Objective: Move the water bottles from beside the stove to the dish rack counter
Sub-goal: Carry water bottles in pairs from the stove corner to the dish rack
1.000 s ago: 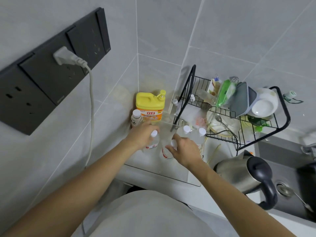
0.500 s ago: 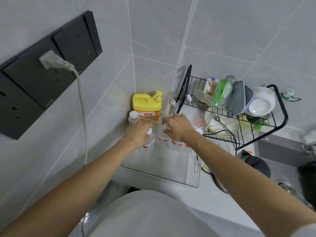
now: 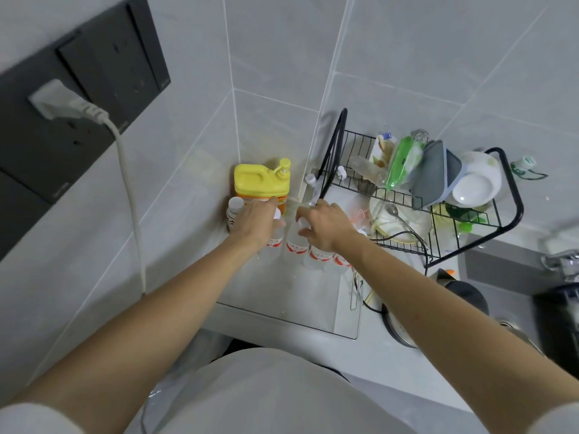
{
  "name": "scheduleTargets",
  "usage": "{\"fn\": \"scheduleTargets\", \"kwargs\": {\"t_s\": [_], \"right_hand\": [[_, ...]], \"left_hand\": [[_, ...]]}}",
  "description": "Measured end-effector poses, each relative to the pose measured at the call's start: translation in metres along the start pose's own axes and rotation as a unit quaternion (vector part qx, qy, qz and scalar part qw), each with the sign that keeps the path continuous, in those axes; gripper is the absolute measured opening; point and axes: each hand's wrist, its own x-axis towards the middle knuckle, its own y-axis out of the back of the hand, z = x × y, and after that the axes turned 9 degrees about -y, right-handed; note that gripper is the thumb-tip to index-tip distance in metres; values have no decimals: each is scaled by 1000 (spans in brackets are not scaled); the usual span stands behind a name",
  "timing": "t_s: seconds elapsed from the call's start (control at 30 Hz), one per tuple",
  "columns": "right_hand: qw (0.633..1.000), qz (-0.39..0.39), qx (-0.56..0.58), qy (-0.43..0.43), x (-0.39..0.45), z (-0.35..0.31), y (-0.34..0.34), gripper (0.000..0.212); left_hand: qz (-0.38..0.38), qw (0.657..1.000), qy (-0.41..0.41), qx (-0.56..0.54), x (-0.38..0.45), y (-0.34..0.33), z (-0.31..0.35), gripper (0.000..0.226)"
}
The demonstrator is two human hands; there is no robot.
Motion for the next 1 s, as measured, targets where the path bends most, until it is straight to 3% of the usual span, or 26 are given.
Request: {"fn": "scheduleTargets", "kwargs": {"t_s": [0.3,0.4,0.77,1.0], "right_hand": [[1000,-1,19,6,-4,0,-1,38],[999,-1,43,3,-5,0,-1,37],[998,1,63,7,-7,4,-4,35],[998,3,69,2,-5,4,-10,37]], "left_hand": [[-56,994,-87,-21,4,11,-10,19],[-56,993,-107,-6,3,11,-9,22],[-27,993,-115,-26,0,11,-11,15],[-37,993,-108,33,-1,11,-4,23]]}}
